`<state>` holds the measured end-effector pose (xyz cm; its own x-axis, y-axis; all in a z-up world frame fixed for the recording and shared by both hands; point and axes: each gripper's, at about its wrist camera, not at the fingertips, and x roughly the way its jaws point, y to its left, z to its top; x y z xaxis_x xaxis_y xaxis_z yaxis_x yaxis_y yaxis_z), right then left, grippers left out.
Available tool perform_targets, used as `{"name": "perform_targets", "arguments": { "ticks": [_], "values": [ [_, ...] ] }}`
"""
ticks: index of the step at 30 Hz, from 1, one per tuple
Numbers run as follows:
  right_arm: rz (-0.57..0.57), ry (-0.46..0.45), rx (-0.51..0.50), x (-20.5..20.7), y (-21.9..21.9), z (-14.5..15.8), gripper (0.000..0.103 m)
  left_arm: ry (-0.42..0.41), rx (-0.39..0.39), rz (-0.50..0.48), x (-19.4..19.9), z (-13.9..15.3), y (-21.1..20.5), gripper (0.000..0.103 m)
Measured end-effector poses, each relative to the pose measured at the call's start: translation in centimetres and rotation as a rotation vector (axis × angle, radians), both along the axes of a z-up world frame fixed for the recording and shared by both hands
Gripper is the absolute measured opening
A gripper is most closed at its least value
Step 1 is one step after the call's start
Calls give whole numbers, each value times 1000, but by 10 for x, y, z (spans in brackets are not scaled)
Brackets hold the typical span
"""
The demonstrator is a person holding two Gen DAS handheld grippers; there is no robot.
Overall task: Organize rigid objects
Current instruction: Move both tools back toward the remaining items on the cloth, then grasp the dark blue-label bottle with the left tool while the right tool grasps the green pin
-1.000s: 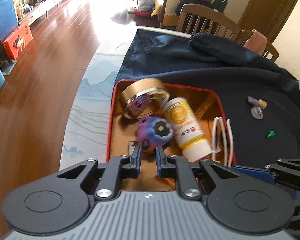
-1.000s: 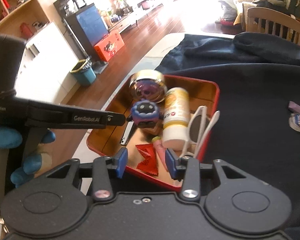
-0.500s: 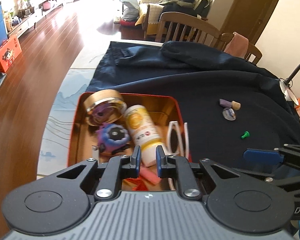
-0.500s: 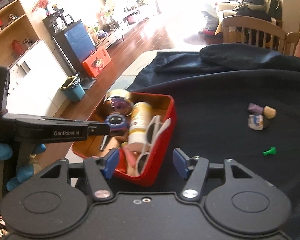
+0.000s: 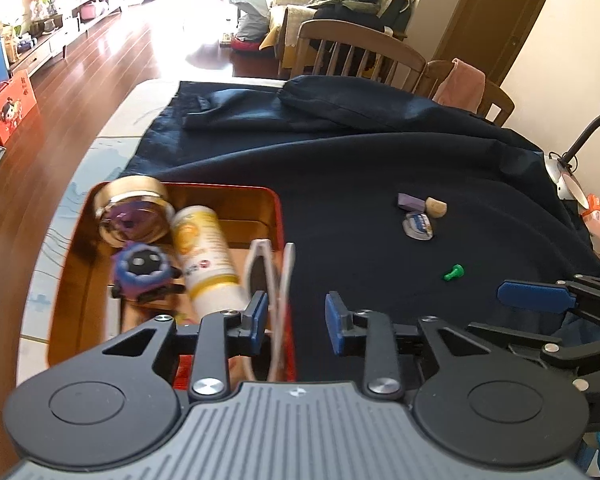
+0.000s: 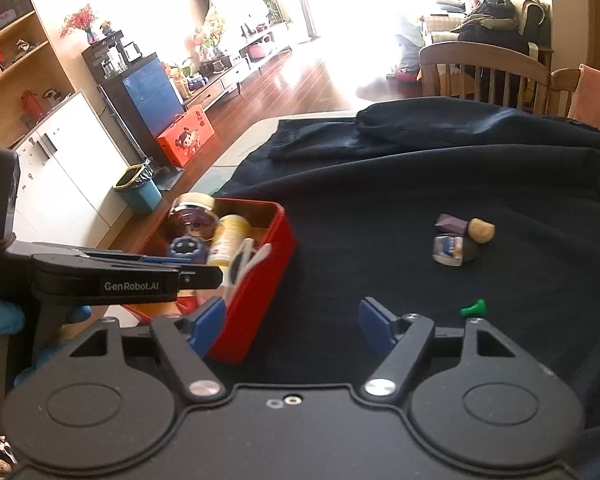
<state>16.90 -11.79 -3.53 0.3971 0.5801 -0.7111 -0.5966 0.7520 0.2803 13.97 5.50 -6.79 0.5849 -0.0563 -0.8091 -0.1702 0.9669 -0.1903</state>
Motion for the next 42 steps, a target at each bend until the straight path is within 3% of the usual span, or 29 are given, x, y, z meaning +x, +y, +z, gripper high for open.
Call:
{"name": "perform_targets", "arguments": {
  "ticks": [4, 5, 6, 7, 14, 18, 30, 42],
  "values": [
    [13, -15, 5, 7, -22, -1, 82, -1, 5, -20, 8, -2, -23, 34],
    [13, -16, 5, 9, -28, -2, 83, -4, 7, -26, 10, -2, -29, 40],
    [13, -17, 5, 11, -34, -3, 83, -10, 9, -29, 12, -2, -36, 56],
    [14, -20, 5, 13, -40, -3, 84, -21, 9, -30, 14, -2, -41, 64],
    [24, -67, -20, 26, -78, -13, 92, -51, -20, -33, 38, -1, -75, 67],
    [35, -92, -41, 33, -92, -22, 99, -61, 20, -11, 55, -3, -95, 70],
    [97, -98, -107, 58, -96, -58, 98, -55, 26, -36, 106, -25, -132, 72],
    [171, -92, -147, 77, -78, -87, 92, 31, -23, -49, 155, -67, -142, 72]
  ]
}}
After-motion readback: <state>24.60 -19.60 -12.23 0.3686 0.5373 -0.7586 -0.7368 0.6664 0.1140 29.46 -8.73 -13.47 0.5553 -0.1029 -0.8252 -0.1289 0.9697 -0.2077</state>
